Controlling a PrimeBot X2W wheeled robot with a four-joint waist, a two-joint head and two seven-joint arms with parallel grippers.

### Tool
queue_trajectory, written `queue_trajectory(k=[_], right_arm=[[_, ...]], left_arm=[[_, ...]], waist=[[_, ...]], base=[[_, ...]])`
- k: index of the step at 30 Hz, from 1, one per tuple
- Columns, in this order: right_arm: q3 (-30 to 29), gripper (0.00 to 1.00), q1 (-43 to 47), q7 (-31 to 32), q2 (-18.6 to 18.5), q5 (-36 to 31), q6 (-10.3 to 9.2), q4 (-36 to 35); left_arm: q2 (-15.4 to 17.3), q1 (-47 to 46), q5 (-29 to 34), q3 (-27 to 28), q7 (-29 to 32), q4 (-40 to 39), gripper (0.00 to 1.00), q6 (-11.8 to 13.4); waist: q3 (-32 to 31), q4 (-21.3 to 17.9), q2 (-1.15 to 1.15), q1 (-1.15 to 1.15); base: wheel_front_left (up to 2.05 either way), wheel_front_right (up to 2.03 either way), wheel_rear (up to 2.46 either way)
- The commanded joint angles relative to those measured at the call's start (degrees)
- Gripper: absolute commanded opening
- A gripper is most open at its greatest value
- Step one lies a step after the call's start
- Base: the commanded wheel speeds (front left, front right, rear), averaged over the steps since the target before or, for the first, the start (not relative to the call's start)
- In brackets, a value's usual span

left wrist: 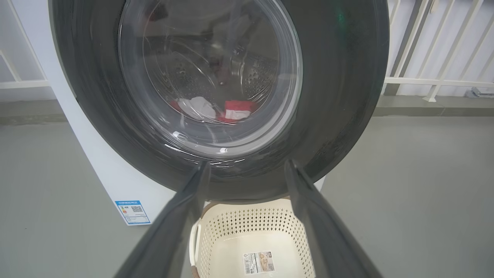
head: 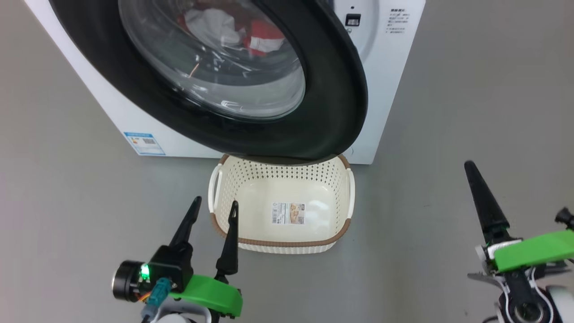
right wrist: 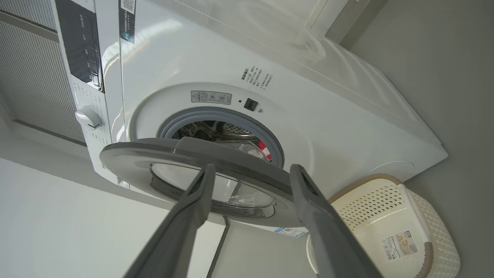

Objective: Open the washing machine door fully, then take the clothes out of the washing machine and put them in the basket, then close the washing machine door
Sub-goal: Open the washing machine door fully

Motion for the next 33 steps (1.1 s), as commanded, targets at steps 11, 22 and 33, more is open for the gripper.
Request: queue_trajectory(k=[11, 22, 33], right_arm=[[7.5, 1.00, 3.5, -20.7, -8.5, -26.3, 0.05, -2.9], [-1.2, 1.00, 6.2, -21.3, -3.1, -56.8, 0.05, -3.1], [-1.5, 1.00, 10.1, -21.3, -0.2, -64.5, 0.05, 1.4]], left_arm=[[0.8, 1.9, 1.2, 3.8, -0.5, -0.8, 1.00, -1.0], [0.8, 4.1, 1.6, 4.8, -0.5, -0.2, 1.00, -1.8], [0.8, 5.7, 2.1, 5.3, -0.5, 0.3, 1.00, -2.5]], waist=[[-3.2, -2.6, 0.00, 0.00], [-6.3, -2.9, 0.00, 0.00], [-7.9, -3.3, 0.00, 0.00]], base=[[0.00, 0.00, 0.00], [0.00, 0.00, 0.00], [0.00, 0.00, 0.00]])
